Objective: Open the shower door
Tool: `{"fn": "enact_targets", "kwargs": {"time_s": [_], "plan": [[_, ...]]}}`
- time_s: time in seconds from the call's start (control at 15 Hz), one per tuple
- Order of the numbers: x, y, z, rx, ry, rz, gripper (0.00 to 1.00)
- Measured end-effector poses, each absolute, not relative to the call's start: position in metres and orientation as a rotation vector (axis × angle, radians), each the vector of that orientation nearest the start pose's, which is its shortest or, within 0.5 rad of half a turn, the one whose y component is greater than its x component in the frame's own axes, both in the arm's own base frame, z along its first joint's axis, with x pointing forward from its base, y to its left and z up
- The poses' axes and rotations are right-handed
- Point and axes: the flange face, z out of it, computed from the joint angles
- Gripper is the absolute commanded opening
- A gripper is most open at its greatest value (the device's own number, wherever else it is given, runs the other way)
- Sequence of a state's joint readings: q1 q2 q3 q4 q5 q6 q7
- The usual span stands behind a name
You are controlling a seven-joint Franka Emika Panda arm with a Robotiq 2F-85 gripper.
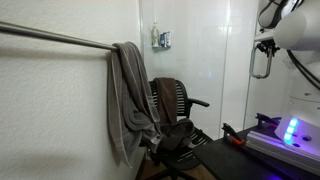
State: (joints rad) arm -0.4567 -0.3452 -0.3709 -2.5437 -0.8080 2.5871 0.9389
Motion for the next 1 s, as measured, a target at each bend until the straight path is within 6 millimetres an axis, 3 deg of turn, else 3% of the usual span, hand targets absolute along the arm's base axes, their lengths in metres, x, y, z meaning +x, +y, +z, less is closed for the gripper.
{"fn": "enact_targets", "kwargs": {"time_s": [0.8,0.87,0.93,1.0], "plan": [[0.283,-0.324,0.421,-2.934,1.82,-0.726,0.06],[0.281,-0.325,0.421,-2.936,1.816,-0.726,0.36],[0.28,-0.325,0.42,-2.937,1.813,-0.726,0.24],[0.279,-0.325,0.42,-2.943,1.808,-0.723,0.28]]}}
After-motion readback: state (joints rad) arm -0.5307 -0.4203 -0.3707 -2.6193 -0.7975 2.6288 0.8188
